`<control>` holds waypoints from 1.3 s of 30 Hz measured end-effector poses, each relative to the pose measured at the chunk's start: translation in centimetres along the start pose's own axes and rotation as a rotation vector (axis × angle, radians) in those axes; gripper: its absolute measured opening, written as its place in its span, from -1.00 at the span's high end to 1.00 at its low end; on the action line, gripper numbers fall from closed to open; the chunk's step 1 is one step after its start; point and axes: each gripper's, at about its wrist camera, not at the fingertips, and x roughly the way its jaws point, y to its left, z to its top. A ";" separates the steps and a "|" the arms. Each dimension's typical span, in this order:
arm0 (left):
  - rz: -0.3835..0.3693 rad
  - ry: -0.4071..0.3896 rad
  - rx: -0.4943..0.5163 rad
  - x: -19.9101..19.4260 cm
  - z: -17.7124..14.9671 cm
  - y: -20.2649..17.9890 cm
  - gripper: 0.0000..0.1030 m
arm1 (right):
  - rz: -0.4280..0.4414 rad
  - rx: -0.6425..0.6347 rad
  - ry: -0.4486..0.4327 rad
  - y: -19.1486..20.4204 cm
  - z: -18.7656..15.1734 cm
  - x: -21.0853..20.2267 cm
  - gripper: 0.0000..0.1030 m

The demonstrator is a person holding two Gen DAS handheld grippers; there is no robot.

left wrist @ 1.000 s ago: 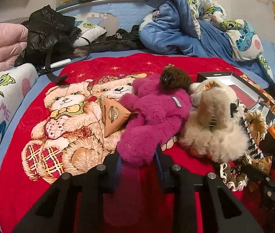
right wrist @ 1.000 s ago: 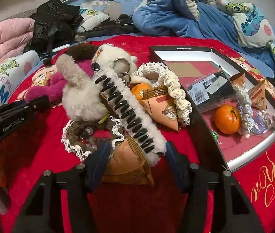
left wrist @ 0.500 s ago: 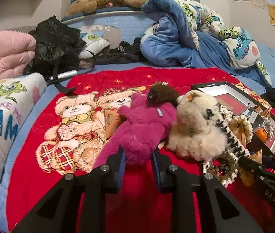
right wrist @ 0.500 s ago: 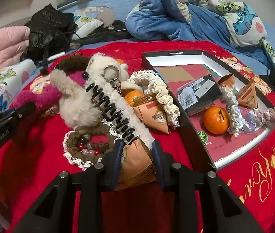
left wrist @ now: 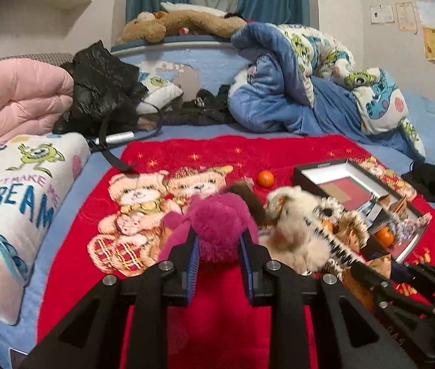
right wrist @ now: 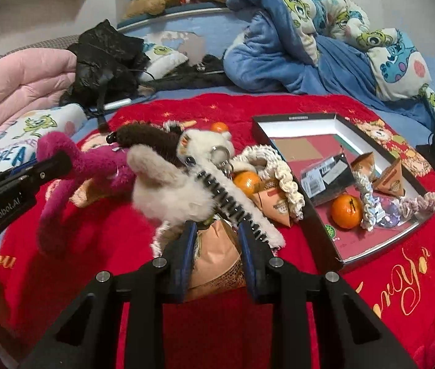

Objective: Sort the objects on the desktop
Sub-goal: 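Grasp the pink plush bear with the left gripper while the right gripper grasps a tan paper triangle packet, then lift the pink plush with the left gripper while the right gripper carries the packet toward the black box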

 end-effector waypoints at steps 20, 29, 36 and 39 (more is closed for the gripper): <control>-0.046 -0.164 0.044 -11.6 4.8 -4.0 0.53 | 0.007 0.075 -0.104 -4.0 1.5 -6.8 0.47; -0.120 -0.160 0.073 -12.7 4.6 -9.7 0.52 | -0.033 0.101 -0.132 -7.5 1.3 -9.6 0.47; -0.216 -0.164 0.101 -13.5 4.7 -16.1 0.53 | -0.095 0.116 -0.152 -11.9 0.5 -12.5 0.47; -0.265 -0.167 0.115 -14.1 4.7 -19.1 0.53 | -0.122 0.130 -0.158 -14.1 -0.1 -13.8 0.47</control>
